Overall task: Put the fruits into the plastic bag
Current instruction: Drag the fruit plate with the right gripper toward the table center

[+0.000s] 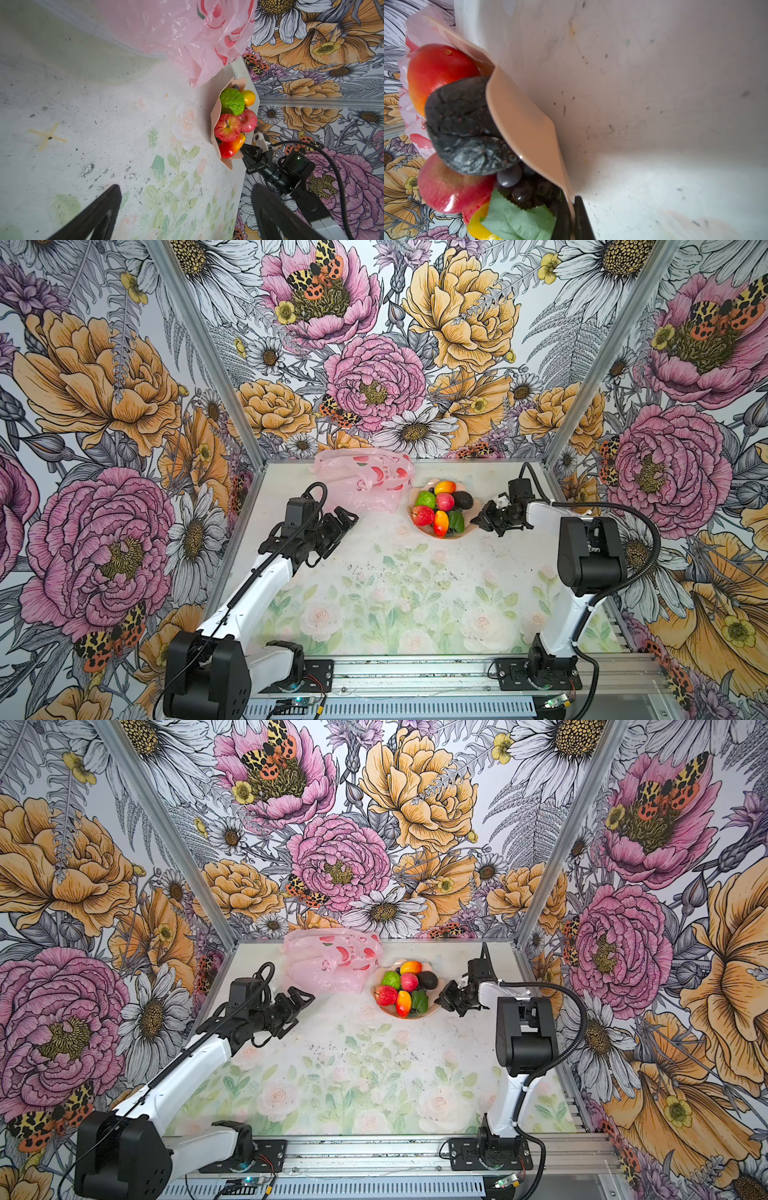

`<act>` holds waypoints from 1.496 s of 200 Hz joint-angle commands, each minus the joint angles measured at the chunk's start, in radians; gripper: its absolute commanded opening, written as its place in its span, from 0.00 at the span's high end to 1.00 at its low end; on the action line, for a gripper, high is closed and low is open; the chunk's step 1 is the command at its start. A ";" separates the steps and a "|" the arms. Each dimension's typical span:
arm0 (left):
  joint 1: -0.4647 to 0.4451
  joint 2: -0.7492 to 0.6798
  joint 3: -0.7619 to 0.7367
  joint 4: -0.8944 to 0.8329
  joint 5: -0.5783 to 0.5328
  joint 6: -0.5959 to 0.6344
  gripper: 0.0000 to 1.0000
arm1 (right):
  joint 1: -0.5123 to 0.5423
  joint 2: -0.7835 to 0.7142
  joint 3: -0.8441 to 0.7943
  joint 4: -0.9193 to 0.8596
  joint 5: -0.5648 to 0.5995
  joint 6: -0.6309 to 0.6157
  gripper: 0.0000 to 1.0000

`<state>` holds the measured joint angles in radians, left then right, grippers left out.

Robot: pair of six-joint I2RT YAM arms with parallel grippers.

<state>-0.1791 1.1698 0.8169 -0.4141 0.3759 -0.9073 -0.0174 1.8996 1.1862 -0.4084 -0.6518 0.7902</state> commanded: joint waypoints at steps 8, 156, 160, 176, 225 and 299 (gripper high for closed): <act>0.000 -0.042 -0.026 0.011 0.022 0.010 0.01 | 0.049 -0.062 -0.035 -0.010 -0.024 -0.030 1.00; 0.031 -0.201 -0.124 -0.047 0.038 0.005 0.01 | 0.301 -0.109 -0.095 -0.001 -0.119 -0.141 1.00; 0.030 -0.203 -0.125 -0.048 0.039 0.004 0.01 | 0.306 -0.111 -0.098 0.000 -0.123 -0.143 1.00; 0.030 -0.211 -0.128 -0.051 0.038 0.002 0.01 | 0.328 -0.113 -0.105 0.002 -0.132 -0.154 1.00; 0.029 -0.244 -0.148 -0.057 0.032 -0.017 0.01 | 0.359 -0.133 -0.153 0.000 -0.157 -0.194 1.00; 0.011 -0.277 -0.168 -0.063 0.008 -0.041 0.01 | 0.306 -0.214 -0.288 -0.018 -0.155 -0.253 1.00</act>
<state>-0.1596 0.9077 0.6598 -0.4740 0.3939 -0.9348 0.3202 1.7397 0.9344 -0.4232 -0.7807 0.5770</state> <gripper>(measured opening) 0.987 0.052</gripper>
